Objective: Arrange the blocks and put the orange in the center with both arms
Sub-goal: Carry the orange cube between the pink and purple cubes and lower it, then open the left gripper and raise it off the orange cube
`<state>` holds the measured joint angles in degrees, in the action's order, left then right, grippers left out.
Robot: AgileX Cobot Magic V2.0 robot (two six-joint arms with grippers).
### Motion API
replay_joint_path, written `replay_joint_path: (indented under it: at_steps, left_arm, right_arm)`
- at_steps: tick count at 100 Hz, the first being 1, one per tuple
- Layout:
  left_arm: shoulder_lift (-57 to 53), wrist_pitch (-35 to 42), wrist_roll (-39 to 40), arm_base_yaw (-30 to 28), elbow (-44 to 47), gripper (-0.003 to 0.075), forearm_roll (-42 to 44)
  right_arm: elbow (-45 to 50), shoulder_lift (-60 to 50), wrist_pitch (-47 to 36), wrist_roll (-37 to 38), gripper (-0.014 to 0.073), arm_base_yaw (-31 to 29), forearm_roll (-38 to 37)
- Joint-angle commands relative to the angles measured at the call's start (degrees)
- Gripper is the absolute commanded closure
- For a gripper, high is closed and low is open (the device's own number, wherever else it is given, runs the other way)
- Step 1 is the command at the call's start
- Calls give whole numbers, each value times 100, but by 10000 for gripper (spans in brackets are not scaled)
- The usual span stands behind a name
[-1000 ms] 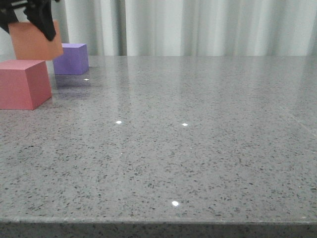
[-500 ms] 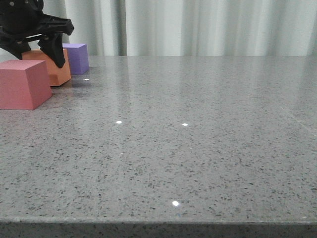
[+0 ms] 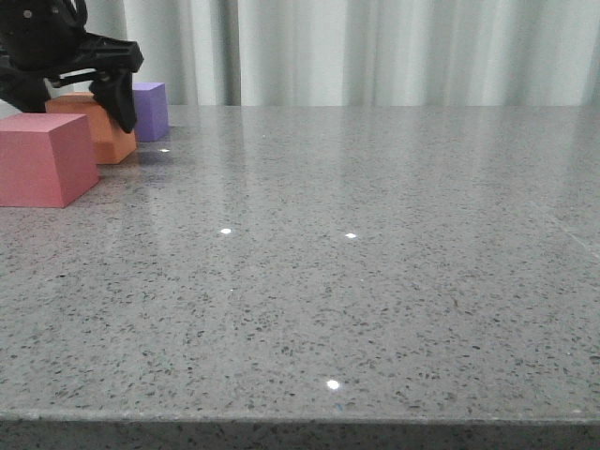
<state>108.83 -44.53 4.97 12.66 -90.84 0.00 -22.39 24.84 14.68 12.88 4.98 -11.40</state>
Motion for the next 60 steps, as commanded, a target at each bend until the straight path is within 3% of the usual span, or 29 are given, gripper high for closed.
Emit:
replay_joint_path:
  at_steps: [1, 40, 60]
  left_arm:
    - [-306, 282, 18, 16, -141, 29, -74]
    - [-1692, -15, 18, 31, -103, 30, -49]
    - [-2970, 400, 18, 31, 814, 30, 108]
  right_arm:
    - [-162, 4, -479, -12, 704, -30, -88]
    - [-162, 4, -479, -12, 704, -30, -88]
    - [-162, 4, -479, -12, 704, -30, -88]
